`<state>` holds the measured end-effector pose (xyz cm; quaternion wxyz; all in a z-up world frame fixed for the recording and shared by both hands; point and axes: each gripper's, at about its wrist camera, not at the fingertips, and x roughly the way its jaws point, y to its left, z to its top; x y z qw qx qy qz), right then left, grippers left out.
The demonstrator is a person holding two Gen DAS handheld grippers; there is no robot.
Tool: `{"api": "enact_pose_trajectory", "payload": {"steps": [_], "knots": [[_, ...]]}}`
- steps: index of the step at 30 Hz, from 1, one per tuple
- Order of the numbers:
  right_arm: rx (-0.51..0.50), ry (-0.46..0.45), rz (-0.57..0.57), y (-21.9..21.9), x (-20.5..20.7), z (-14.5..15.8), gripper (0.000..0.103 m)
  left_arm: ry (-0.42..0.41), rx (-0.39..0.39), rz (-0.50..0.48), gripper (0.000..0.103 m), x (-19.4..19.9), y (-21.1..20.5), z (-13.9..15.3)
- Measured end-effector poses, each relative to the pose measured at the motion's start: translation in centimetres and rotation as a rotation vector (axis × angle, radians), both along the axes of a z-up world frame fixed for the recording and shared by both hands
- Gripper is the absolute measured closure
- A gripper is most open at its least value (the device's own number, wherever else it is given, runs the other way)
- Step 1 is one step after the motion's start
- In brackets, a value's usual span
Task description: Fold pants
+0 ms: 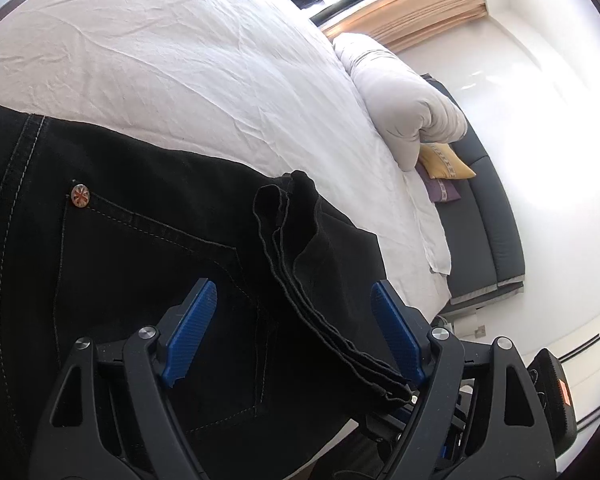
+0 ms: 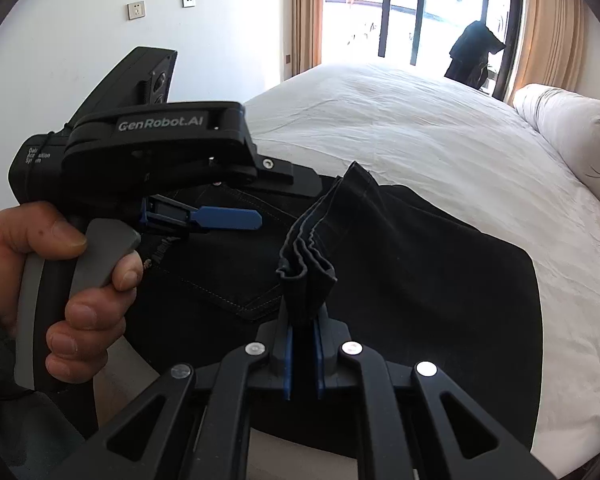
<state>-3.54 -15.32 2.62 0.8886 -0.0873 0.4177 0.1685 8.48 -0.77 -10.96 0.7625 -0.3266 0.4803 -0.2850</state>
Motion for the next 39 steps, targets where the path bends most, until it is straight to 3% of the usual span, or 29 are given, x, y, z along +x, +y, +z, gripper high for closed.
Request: {"api": "enact_pose_trajectory", "payload": {"steps": [6,12,18,24,31,39], "knots": [[-0.026,0.014,0.032,0.5,-0.1,-0.9,0.093,0.001,0.04,0.016,0.024,0.1,1.1,0.8],[-0.089,0.086,0.033,0.3,0.0,-4.4,0.093,0.006,0.053,0.032,0.024,-0.1,1.6,0.4],[-0.16,0.04,0.022,-0.7,0.1,-4.2,0.093,0.003,0.068,0.087,0.024,-0.1,3.7,0.5],[-0.173,0.03,-0.036,-3.0,1.1,-4.2,0.094,-0.002,0.093,0.085,0.024,0.2,3.1,0.5],[-0.225,0.024,0.097,-0.8,0.3,-4.8,0.093,-0.025,0.092,0.058,0.024,-0.1,2.4,1.0],[-0.25,0.028,0.068,-1.8,2.0,-5.6,0.093,-0.016,0.103,0.038,0.024,0.0,0.6,0.8]]}}
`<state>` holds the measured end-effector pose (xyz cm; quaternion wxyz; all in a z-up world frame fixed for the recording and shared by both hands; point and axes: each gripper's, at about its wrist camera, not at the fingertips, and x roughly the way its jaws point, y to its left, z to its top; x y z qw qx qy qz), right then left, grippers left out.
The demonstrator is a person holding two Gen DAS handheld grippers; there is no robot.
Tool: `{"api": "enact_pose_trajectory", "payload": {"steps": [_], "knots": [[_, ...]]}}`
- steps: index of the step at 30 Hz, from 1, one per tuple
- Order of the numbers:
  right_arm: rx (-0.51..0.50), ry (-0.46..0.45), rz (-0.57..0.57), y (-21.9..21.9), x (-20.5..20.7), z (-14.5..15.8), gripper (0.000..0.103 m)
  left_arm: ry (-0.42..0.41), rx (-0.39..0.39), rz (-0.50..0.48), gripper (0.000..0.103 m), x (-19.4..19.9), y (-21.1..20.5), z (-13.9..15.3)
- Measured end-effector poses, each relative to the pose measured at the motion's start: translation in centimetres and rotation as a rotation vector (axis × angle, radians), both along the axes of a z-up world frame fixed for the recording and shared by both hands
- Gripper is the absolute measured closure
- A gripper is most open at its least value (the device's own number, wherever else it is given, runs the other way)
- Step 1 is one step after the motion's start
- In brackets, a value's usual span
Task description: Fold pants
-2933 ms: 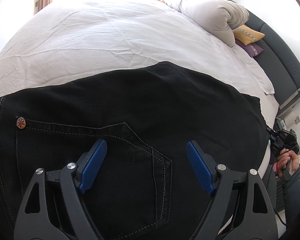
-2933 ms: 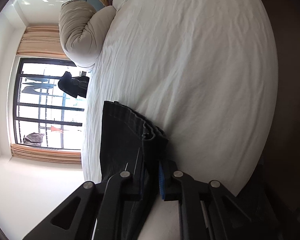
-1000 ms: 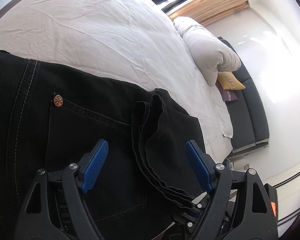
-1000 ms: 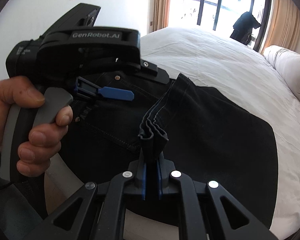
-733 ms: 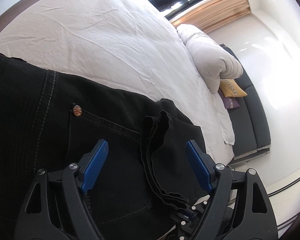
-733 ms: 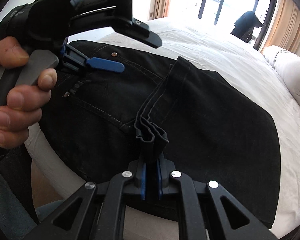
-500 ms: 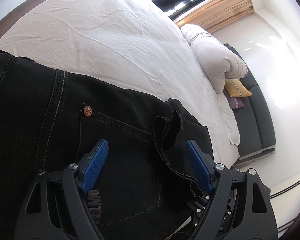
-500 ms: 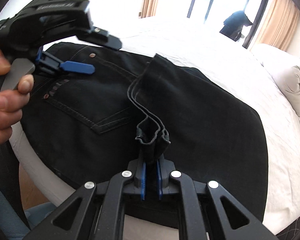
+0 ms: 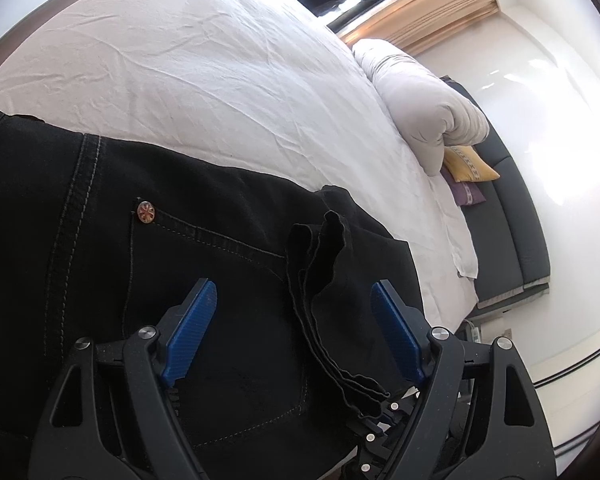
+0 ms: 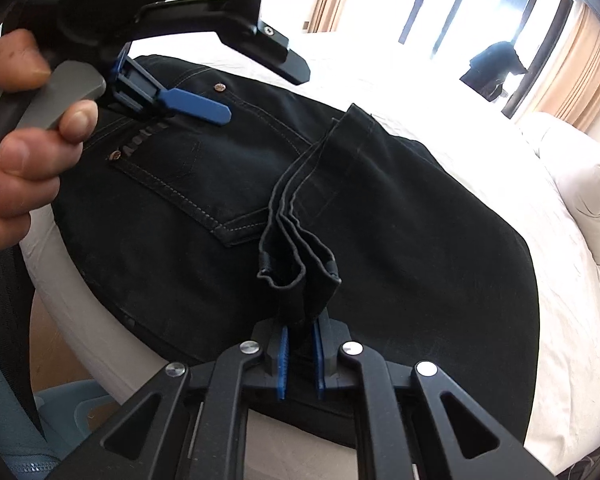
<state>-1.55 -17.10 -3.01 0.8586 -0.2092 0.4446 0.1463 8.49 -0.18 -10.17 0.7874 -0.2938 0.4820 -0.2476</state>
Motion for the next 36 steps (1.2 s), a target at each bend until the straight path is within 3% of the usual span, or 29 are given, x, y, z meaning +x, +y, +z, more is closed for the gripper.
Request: {"api": "enact_pose_trajectory", "payload": {"steps": [6,9,10,13,14,16,20,23,27,30,33,36], "knots": [[0.003,0.016,0.006,0.1,-0.5,-0.3,0.093,-0.005,0.01,-0.03,0.024,-0.2,-1.3,-0.1],[0.088,0.066,0.001,-1.1,-0.1,0.1,0.086,-0.001,0.019,-0.035,0.024,0.0,-1.8,-0.4],[0.116,0.075,-0.014,-0.2,0.5,0.3,0.078,0.001,0.021,-0.036,0.024,0.0,-1.9,-0.5],[0.139,0.087,-0.049,-1.4,1.0,0.3,0.067,0.002,0.025,-0.034,0.024,0.0,-2.0,-0.6],[0.175,0.107,-0.051,-1.8,1.1,0.6,0.067,-0.001,0.024,-0.034,0.024,0.0,-1.9,-0.4],[0.311,0.14,-0.026,-3.2,1.1,1.9,0.053,-0.019,0.03,-0.029,0.024,0.0,-1.7,0.2],[0.594,0.097,-0.089,-9.2,1.8,5.6,0.036,-0.057,0.034,-0.036,0.024,0.0,-1.6,1.4],[0.724,0.146,-0.206,-15.1,4.8,5.7,0.035,-0.069,0.034,-0.084,0.024,0.2,-3.3,1.8],[0.975,0.292,-0.189,-21.3,10.9,3.9,0.036,-0.102,0.036,-0.19,0.024,0.0,-7.1,2.2],[1.068,0.37,-0.192,-24.0,15.3,1.6,0.037,-0.119,0.072,-0.252,0.024,0.2,-9.5,1.8],[1.1,0.417,-0.213,-25.2,18.5,-0.8,0.037,-0.087,0.094,-0.26,0.024,0.9,-10.3,0.3],[1.129,0.481,-0.208,-24.8,19.3,-3.5,0.041,-0.071,0.147,-0.278,0.024,0.9,-10.8,-1.0]]}}
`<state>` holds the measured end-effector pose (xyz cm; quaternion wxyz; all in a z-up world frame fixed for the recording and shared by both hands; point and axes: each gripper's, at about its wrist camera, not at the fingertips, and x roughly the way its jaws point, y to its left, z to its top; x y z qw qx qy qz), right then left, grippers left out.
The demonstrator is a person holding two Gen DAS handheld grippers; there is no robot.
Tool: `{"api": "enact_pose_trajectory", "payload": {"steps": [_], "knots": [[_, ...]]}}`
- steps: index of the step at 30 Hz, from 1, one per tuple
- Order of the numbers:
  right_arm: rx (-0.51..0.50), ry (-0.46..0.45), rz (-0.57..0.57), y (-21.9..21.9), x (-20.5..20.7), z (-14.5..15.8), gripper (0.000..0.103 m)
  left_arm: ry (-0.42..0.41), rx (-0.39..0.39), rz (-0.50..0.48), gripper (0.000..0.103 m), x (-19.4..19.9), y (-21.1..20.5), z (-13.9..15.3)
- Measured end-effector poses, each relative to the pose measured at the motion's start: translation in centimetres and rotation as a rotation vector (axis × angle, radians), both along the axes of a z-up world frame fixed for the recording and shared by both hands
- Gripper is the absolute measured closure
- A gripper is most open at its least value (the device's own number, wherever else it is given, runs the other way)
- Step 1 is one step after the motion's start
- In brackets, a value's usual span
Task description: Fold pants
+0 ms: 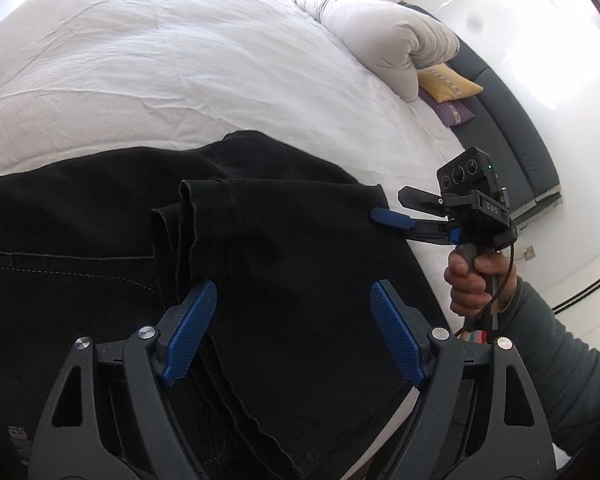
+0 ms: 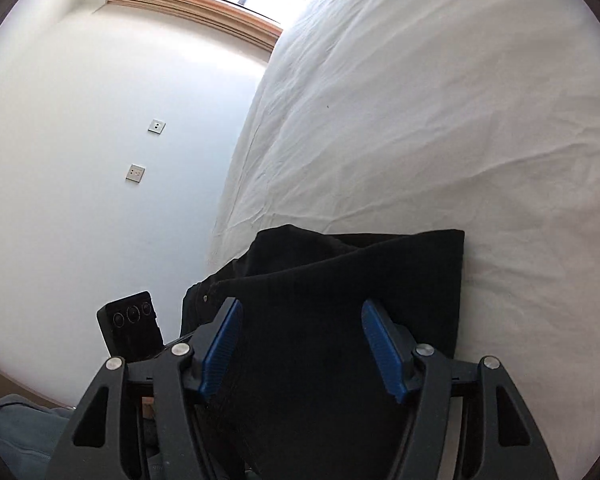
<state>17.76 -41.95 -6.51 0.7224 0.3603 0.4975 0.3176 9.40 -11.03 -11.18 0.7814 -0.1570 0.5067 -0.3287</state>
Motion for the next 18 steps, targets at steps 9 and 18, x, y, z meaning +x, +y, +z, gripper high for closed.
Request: {"api": "enact_pose_trajectory", "payload": {"steps": [9,18], "knots": [[0.085,0.02,0.128,1.1,-7.9,-1.6,0.046,-0.046,0.022,-0.031,0.024,-2.7,0.5,-0.3],[-0.021,0.106,0.265,4.6,-15.0,-0.2,0.046,-0.046,0.037,-0.02,0.024,-5.9,3.8,-0.5]]}}
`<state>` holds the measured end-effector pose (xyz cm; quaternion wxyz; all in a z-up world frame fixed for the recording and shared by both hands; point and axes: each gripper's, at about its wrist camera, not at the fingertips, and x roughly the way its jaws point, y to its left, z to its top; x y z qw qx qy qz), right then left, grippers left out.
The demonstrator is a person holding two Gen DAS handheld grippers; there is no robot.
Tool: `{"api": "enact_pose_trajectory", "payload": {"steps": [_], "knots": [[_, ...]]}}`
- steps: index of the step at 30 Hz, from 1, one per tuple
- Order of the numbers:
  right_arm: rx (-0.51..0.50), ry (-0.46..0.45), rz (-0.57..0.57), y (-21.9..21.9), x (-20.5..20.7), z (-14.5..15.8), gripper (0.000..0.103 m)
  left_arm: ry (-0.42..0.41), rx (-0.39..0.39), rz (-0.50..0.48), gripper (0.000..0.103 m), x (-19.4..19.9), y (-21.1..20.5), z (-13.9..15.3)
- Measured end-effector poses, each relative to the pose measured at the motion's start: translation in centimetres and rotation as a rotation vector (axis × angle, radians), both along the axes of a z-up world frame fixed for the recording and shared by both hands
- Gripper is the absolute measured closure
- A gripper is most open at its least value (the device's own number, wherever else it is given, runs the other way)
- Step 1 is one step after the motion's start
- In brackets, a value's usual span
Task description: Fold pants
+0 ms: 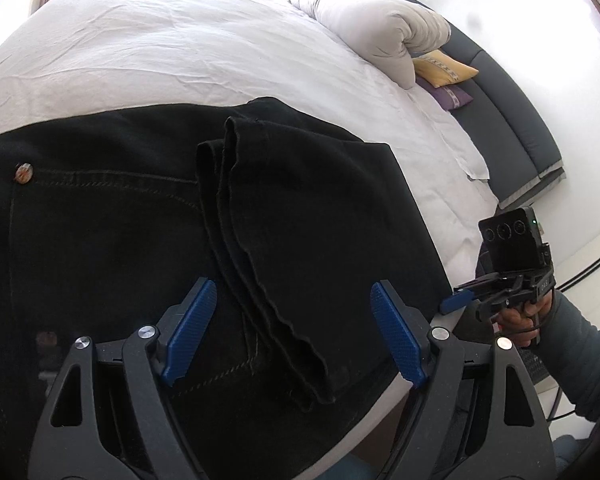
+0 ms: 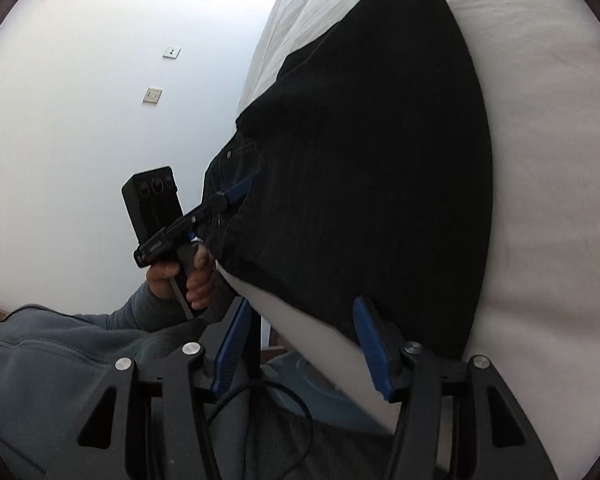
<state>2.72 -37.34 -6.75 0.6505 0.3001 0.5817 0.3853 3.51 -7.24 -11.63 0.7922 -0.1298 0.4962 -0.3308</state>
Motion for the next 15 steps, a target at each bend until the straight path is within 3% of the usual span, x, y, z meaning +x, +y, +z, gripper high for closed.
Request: {"api": "enact_pose_trajectory", "payload": {"steps": [2,6,8,12,14,15], "knots": [[-0.03,-0.037,-0.006,0.4,-1.1,1.8,0.044,0.005,-0.018,0.016,0.024,-1.0,1.3,0.3],[0.115,-0.227,-0.056,3.5,1.2,6.9,0.044,-0.007,-0.046,0.077,0.024,-2.8,3.9,1.6],[0.172,-0.277,-0.049,6.6,3.9,8.1,0.043,-0.022,-0.067,0.104,0.024,-3.7,5.3,2.8],[0.153,-0.225,0.012,14.0,9.0,5.7,0.038,-0.042,-0.081,0.172,0.024,-6.2,8.8,4.6],[0.066,-0.158,0.037,17.4,10.6,2.8,0.038,-0.032,-0.08,0.22,0.024,-7.7,10.9,5.0],[-0.03,-0.125,0.045,18.6,11.1,0.8,0.036,-0.022,-0.08,0.244,0.024,-8.5,11.9,5.0]]}}
